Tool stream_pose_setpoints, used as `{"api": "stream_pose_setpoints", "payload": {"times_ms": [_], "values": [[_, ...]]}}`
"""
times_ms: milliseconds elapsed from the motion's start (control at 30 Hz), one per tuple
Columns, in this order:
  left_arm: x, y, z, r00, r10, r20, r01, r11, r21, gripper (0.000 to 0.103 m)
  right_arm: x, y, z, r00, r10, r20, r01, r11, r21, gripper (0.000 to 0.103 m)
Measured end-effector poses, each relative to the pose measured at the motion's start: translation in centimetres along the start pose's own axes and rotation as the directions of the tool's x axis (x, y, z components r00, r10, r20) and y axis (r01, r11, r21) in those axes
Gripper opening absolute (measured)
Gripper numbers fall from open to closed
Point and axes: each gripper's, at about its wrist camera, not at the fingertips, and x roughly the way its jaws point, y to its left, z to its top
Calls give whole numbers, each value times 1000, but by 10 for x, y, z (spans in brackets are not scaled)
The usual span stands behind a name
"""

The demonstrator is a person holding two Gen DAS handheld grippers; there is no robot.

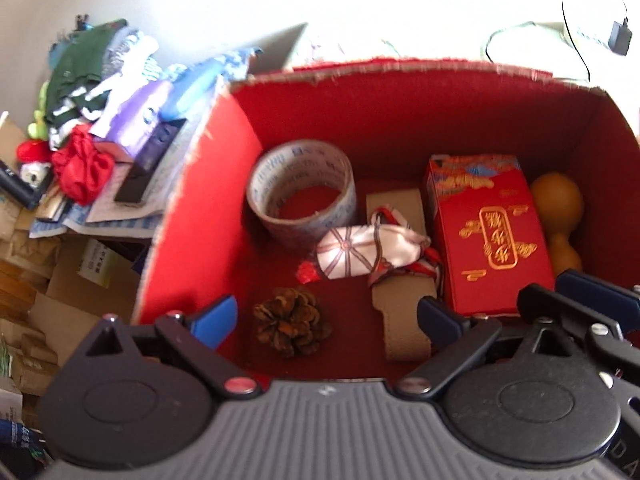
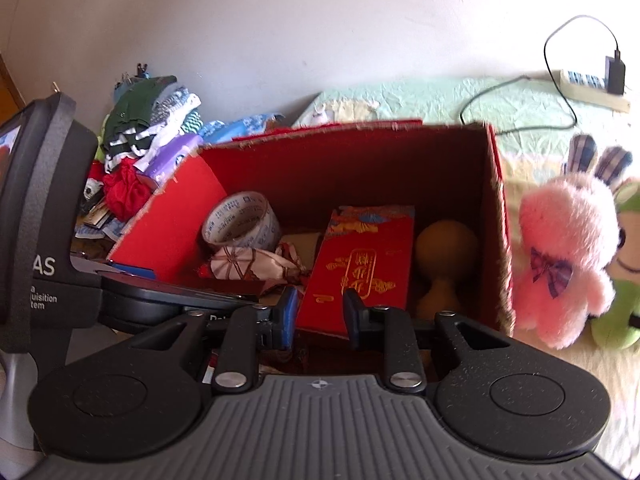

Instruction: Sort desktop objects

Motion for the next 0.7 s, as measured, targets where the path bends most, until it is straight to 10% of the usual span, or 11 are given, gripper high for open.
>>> {"api": "stream_pose_setpoints", "payload": {"times_ms": [700], "values": [[-79, -4, -40, 993, 82, 87, -76, 995, -68, 99, -73, 4, -17, 990, 132, 57, -128, 989, -72, 32]]}}
